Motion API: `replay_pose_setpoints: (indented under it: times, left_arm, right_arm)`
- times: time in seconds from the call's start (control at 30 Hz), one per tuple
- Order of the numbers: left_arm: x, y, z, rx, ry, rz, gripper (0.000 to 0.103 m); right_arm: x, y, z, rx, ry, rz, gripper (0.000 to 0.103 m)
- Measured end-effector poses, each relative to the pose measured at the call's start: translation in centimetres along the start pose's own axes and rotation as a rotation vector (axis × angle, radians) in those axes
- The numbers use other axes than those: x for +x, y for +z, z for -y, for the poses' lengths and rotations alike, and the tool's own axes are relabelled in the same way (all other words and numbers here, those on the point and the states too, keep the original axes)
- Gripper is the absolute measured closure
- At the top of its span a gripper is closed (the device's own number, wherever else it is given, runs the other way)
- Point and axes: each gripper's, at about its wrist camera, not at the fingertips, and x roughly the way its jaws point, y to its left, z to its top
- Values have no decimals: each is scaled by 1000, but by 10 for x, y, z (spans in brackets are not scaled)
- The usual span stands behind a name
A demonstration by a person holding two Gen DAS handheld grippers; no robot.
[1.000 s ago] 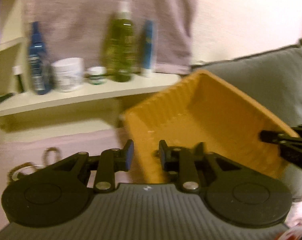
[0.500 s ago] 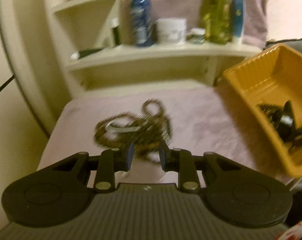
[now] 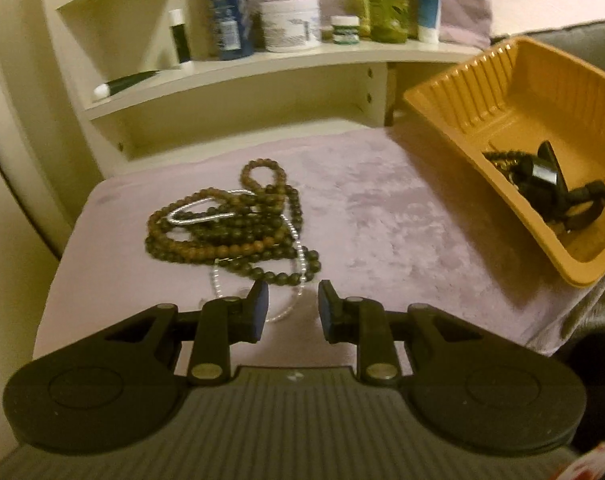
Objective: Organize jewelry
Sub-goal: 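Grasp the white pearl strand in the bead pile with the left gripper, then lift the pearl strand high and lower it into the tray, opening the left gripper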
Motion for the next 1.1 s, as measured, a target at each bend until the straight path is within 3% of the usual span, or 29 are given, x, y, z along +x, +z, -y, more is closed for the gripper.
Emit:
replay_pose_setpoints:
  times: [0.37,0.47,0.67,0.77,1.1]
  left_arm:
    - [12,4,0,36,-20,-31,81]
    - [13,5,1,40,-29,-32,84]
    - [16,9,3,42,-37,-42,101]
    - [14,10,0,24,-52,-44,101]
    - [-16,45,-11,-67,-124,91,101]
  right_arm:
    - [-1,-1,0,0,-2,-2,99]
    - [0,-1,0,-1,-5,-1,99]
    - [0,-1,0,-2,-4,-1,99]
    - [0,-1,0,-2,-3,-1,99]
    - [0,-2,-1,-2,-4,1,99]
